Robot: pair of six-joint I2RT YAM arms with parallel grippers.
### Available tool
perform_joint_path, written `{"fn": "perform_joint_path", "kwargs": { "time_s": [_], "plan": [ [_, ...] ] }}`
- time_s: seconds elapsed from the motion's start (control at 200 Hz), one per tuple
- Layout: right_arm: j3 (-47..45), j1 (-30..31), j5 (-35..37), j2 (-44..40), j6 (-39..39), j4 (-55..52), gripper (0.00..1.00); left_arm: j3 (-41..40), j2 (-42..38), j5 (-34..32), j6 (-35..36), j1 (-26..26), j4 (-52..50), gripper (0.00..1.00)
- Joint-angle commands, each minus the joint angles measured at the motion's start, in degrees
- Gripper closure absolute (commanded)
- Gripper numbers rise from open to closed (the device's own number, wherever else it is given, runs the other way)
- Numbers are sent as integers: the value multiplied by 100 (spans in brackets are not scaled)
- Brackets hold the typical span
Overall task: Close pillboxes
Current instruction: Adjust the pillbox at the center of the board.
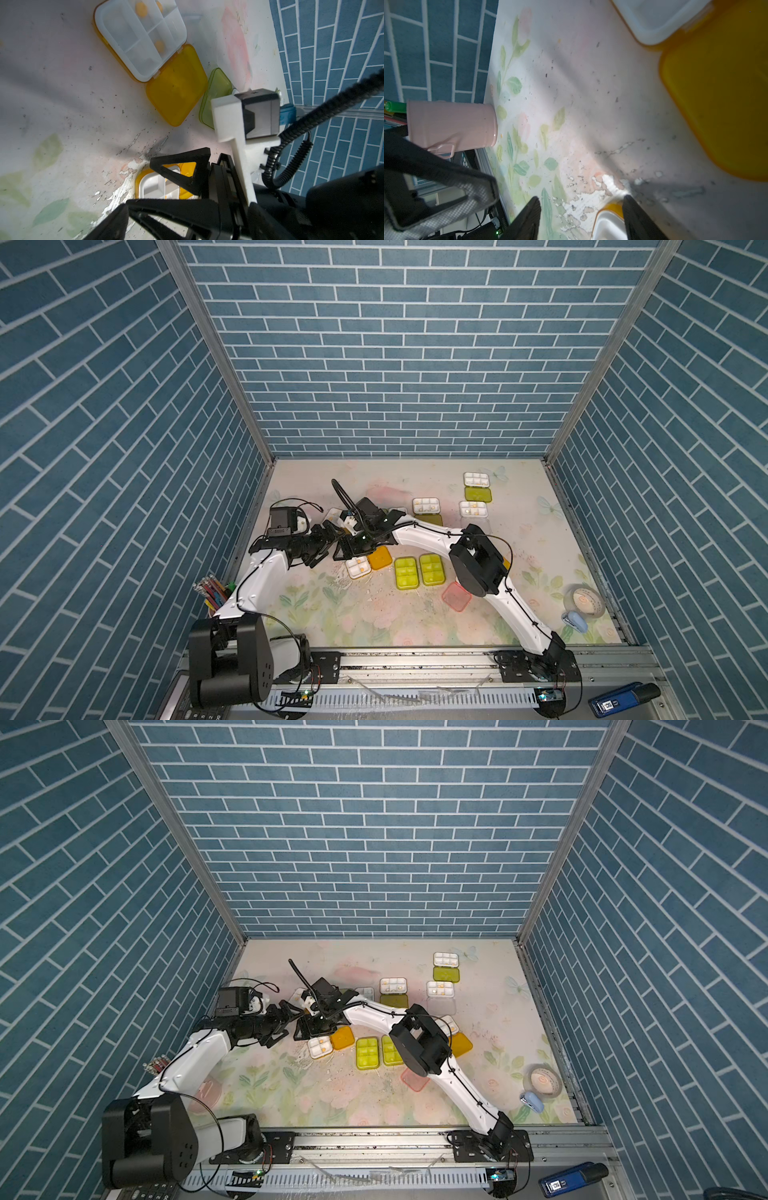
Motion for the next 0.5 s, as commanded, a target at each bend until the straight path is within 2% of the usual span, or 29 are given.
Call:
{"fn": "perform_joint_path", "kwargs": {
  "time_s": [0.0,0.135,0.33,0.495],
  "plan": [
    [-38,8,158,-349,6,-281,36,-121,-100,34,-32,52,12,9],
    [-535,-66,496,-1044,181,-248,34,-202,-234,38,-139,52,84,9],
    [-1722,-518,792,-2025,100,-339,32,-923,-537,205,-327,19,250,9],
    [-2140,-876,735,-2292,-214,-774,27,-1385,-721,112,-368,-158,286,9]
  ]
}}
